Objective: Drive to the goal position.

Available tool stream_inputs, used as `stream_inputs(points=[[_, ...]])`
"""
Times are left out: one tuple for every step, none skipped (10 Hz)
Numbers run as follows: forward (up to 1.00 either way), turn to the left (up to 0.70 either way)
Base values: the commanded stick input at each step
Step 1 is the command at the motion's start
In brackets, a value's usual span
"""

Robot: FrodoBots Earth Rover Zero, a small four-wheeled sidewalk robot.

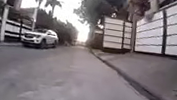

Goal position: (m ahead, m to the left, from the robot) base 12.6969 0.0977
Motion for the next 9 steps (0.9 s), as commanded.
stream_inputs(points=[[1.0,0.0],[1.0,0.0],[1.0,0.0],[1.0,0.0],[1.0,0.0],[1.0,0.0],[1.0,0.0],[1.0,0.0],[1.0,0.0]])
